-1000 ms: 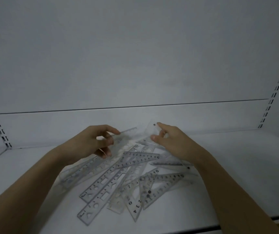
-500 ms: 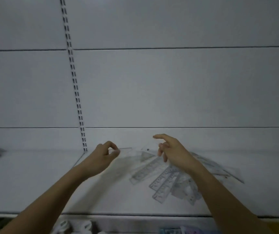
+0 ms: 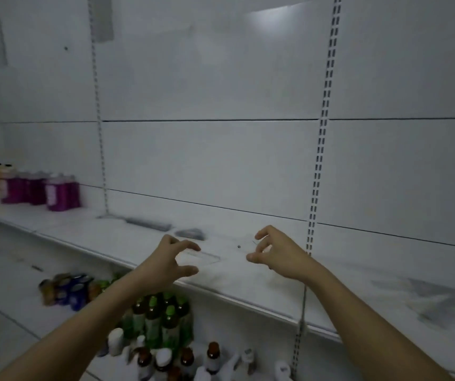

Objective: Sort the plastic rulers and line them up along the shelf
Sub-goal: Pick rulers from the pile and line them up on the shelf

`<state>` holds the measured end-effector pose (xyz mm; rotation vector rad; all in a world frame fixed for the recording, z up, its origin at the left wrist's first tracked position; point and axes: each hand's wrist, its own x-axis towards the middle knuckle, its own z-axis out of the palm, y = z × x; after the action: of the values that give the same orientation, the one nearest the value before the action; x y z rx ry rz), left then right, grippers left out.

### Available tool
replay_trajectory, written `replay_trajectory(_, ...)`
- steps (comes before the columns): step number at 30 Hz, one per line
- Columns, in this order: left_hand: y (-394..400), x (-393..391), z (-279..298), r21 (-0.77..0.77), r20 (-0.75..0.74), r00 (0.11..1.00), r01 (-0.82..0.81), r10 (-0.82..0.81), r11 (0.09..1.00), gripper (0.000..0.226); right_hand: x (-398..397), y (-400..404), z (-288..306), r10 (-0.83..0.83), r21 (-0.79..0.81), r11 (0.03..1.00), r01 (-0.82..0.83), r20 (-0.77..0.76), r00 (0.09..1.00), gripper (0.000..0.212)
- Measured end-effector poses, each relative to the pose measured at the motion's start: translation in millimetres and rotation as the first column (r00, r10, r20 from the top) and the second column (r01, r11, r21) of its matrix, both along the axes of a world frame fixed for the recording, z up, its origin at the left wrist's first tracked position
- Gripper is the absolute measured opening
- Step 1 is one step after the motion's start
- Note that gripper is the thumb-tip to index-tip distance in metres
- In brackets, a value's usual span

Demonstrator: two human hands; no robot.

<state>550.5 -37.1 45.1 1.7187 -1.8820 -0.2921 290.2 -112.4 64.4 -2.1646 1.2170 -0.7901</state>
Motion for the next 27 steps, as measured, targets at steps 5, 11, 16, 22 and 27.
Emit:
replay_trajectory(5,30.1,110.8,6.8,0.003,-0.026,0.986,-0.167,0.167,0.986,0.044,113.3,-1.6,12.8,0.105,-0.067,0.992,-0.108,-0.046,0.993,0.045)
replay_trajectory(11,30.7,212.0,-1.5,-0.016,-0.162,0.921,-0.361,0.354,0.932,0.049,222.2,-27.0,12.5,0.182,-0.064,0.980,-0.187,-0.082,0.980,0.048)
replay_trajectory(16,-8.7,290.3,-8.1,-0.049,-0.144,0.903,-0.414,0.404,0.909,0.048,300.1,-73.1,6.5,0.215,-0.062,0.973,-0.220,-0.082,0.973,0.049)
replay_trajectory(22,-76.0,361.7,-16.9,-0.025,-0.053,0.913,-0.406,0.404,0.914,0.053,385.0,-149.5,-8.8,0.241,-0.035,0.969,-0.244,-0.082,0.967,0.050)
replay_trajectory(27,-129.8,424.7,-4.4,-0.045,0.023,0.915,-0.402,0.403,0.914,0.051,458.0,-203.3,-8.8,0.233,-0.014,0.972,-0.233,-0.020,0.972,0.045)
